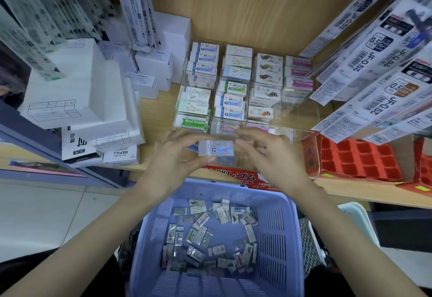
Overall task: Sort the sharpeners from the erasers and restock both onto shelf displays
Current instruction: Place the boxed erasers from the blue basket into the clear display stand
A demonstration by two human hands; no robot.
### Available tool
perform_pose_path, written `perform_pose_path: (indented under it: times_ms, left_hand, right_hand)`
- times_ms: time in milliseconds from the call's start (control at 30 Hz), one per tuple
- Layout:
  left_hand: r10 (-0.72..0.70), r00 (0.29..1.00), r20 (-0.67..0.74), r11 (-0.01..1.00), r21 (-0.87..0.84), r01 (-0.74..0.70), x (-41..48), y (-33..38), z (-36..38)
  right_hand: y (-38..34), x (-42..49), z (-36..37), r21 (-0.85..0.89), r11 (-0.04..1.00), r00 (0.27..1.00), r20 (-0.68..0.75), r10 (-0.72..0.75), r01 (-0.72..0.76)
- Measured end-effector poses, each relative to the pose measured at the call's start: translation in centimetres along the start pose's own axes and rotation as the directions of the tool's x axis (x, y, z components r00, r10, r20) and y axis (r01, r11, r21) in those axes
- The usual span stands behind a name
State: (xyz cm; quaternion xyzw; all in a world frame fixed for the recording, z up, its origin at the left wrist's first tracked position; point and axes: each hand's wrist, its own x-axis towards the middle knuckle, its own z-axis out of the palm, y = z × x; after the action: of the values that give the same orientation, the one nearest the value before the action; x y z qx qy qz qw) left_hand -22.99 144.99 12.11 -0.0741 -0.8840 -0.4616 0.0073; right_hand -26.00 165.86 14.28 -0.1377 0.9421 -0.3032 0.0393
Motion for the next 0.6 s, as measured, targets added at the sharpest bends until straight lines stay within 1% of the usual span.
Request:
perform_pose_path:
  times_ms: [67, 100, 133, 167, 233, 267, 333, 400, 500, 533, 600]
  left_hand:
    - [0.005, 1.000, -0.014, 0.997, 0.076, -0.004, 0.2, 0.1, 0.5]
    - [-0.003, 1.000, -0.020, 0.995, 0.099, 0.005, 0.4, 0.2, 0.7]
    - [-0.002, 1.000, -0.025, 0.993, 0.117, 0.005, 0.4, 0.2, 0.9]
    - [0.011, 0.999, -0.036, 0.989, 0.148, -0.005, 0.5, 0.3, 1.0]
    - [0.075, 0.995, -0.067, 0.953, 0.299, -0.052, 0.3, 0.1, 1.2]
    - [0.100, 0.992, -0.078, 0.919, 0.388, -0.062, 0.2, -0.1, 1.4]
    - [0.083, 0.994, -0.078, 0.875, 0.483, -0.035, -0.2, -0.6, 1.3]
    - [-0.001, 0.998, -0.062, 0.883, 0.469, 0.030, -0.6, -1.0, 0.9]
    - [-0.179, 0.984, -0.015, 0.937, 0.301, 0.175, -1.2, -1.2, 0.4]
    - [-0.203, 0.979, -0.004, 0.945, 0.261, 0.197, -1.3, -1.2, 0.4]
    - [-0.198, 0.980, -0.009, 0.953, 0.231, 0.194, -1.5, -1.0, 0.3]
  right_hand:
    - [-0.2, -0.4, -0.8, 0.018, 0.999, 0.989, 0.140, -0.044, 0.042]
    - [-0.3, -0.4, -0.8, -0.004, 0.998, 0.981, 0.183, -0.060, 0.062]
    - [-0.4, -0.4, -0.7, -0.046, 0.996, 0.980, 0.185, -0.072, 0.082]
    - [-0.6, -0.4, -0.7, -0.104, 0.989, 0.985, 0.151, -0.085, 0.101]
    - [-0.9, -0.1, -0.5, -0.238, 0.962, 0.989, 0.104, -0.109, 0.131]
    - [-1.0, 0.0, -0.4, -0.293, 0.948, 0.989, 0.123, -0.087, 0.120]
    - [-1.0, 0.3, -0.3, -0.348, 0.937, 0.981, 0.189, 0.041, 0.028]
    - [-0.8, 0.7, -0.3, -0.300, 0.951, 0.960, 0.237, 0.152, -0.077]
    - [-0.5, 1.6, -0.3, -0.207, 0.971, 0.911, 0.364, 0.192, -0.122]
    - [-0.4, 1.9, -0.4, -0.169, 0.976, 0.888, 0.417, 0.195, -0.135]
    - [0.0, 2.4, -0.6, -0.108, 0.982, 0.854, 0.486, 0.188, -0.155]
